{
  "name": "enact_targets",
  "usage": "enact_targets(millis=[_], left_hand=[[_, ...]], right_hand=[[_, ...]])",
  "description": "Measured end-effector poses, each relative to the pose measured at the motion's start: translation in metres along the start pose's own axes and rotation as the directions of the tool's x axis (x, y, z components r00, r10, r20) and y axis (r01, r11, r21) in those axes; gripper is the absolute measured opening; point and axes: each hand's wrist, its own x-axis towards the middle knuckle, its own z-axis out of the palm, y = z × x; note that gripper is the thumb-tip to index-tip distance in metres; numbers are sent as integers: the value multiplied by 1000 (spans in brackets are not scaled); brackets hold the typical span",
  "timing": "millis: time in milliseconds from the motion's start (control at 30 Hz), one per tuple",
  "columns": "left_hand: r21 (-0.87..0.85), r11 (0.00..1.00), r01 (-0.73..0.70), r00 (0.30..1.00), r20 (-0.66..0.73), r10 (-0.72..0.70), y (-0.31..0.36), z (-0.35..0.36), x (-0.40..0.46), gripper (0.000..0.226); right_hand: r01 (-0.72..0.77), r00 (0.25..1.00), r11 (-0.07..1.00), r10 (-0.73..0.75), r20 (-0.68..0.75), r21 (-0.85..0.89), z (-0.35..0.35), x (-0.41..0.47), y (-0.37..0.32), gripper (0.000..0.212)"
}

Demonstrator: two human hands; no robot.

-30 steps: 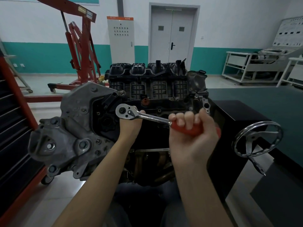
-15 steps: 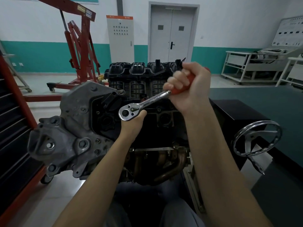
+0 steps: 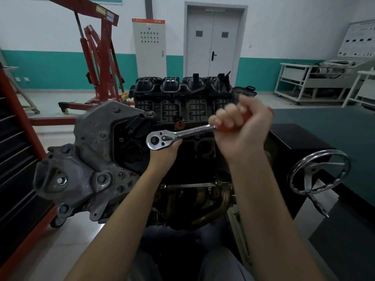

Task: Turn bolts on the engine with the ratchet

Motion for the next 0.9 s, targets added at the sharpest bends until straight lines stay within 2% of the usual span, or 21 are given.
enact_targets(millis=[33, 100, 167, 267, 367, 467, 600, 700, 800, 900], left_hand=[[12, 1000, 8, 1000, 23, -8, 0, 0, 0, 43], [63, 996, -70, 993, 99, 64, 1, 1, -1, 52], [85, 991, -101, 990, 108, 91, 1, 2, -1, 53], [34, 999, 23, 1000, -2, -23, 1, 0, -3, 36], [-24, 993, -119, 993, -15, 119, -1, 1, -2, 43], [-18, 979, -202, 978, -64, 200, 5, 2, -4, 51], [16, 980, -197, 980, -18, 197, 4, 1, -5, 50], [10, 994, -108, 993, -56, 108, 4, 2, -3, 48], [7, 999, -50, 999, -3, 50, 3, 2, -3, 49], [11, 1000, 0, 1000, 12, 0, 2, 1, -2, 50]], right_hand=[[-59, 998, 997, 60, 12, -49, 8, 13, -6, 29], [-154, 987, 979, 160, 31, -136, 21, 32, -12, 33], [-178, 983, 973, 184, 29, -145, 24, 39, -13, 36], [-76, 997, 997, 76, -19, -15, 8, 17, -5, 34], [83, 991, 981, -63, -119, 174, -17, -25, 12, 37], [153, 977, 948, -103, -186, 278, -28, -52, 28, 44], [125, 990, 980, -113, -84, 155, -17, -40, 19, 39], [25, 1000, 1000, -25, 5, 6, 1, -7, 4, 34], [-104, 992, 987, 111, 57, -122, 23, 22, -4, 39], [-119, 990, 985, 127, 59, -126, 28, 27, -3, 38]])
